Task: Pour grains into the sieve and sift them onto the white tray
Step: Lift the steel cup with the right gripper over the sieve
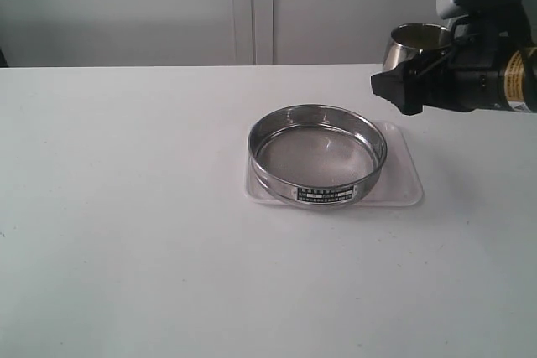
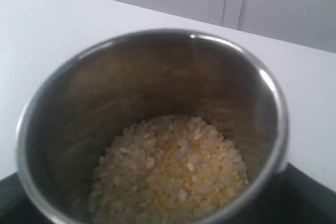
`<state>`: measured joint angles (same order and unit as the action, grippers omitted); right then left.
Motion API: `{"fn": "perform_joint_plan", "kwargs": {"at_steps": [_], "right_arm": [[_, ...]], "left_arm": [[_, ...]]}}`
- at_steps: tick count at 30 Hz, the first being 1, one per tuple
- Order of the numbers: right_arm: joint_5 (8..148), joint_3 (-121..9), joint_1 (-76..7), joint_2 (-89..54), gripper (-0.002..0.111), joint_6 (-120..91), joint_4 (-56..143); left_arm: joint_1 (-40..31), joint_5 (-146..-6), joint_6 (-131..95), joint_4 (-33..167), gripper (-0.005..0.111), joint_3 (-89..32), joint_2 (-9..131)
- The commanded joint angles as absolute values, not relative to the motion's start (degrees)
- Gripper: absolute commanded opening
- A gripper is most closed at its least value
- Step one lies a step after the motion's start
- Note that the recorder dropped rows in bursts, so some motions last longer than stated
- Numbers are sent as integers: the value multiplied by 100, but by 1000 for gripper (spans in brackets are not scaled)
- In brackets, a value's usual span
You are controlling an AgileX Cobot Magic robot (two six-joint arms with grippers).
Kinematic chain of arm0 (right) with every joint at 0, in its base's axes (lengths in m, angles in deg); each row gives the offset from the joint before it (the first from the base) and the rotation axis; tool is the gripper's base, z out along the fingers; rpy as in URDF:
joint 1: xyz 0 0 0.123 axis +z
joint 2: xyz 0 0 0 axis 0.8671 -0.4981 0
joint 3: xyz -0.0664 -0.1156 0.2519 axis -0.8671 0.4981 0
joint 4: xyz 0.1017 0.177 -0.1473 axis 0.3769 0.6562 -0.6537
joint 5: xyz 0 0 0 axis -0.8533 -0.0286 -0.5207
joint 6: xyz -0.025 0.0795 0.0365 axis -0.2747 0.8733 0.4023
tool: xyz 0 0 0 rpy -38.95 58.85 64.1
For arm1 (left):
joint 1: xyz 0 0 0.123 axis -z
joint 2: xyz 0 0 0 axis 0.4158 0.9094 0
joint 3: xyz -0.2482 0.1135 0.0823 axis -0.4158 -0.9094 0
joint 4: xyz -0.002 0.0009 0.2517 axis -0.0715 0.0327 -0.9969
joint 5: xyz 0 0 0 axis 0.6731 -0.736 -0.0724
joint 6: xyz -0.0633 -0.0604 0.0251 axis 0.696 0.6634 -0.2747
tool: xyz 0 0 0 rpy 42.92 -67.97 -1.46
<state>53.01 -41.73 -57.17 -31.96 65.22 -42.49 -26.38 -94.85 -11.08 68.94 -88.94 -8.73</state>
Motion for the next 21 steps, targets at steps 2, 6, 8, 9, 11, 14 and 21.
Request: {"fn": "perform_joint_plan", "kwargs": {"at_steps": [2, 6, 8, 9, 11, 14, 21], "right_arm": [[5421, -4321, -5722, -3281, 0, 6604, -4531], [5683, -4447, -5615, -3399, 0, 6624, -4653], [5729, -4523, -5517, -3475, 0, 6624, -4675], [5741, -4554, -5455, -3526, 0, 6624, -4706], [5833, -4621, -5329, -3626, 0, 6624, -4757], [6143, -4707, -5175, -3778, 0, 6624, -4784], [6517, -5026, -4867, -4223, 0, 6603, -4862]], "left_arm": [[-2611, -9514, -1108, 6914, 0, -8948, -899], [-2611, -9516, -1108, 6914, 0, -8948, -899], [-2611, -9516, -1108, 6914, 0, -8948, -899], [-2611, -9516, -1108, 6914, 0, -8948, -899], [-2611, -9516, -1108, 6914, 0, -8948, -899], [-2611, -9516, -1108, 6914, 0, -8948, -899], [-2611, -9516, -1108, 6914, 0, -8948, -899]]}}
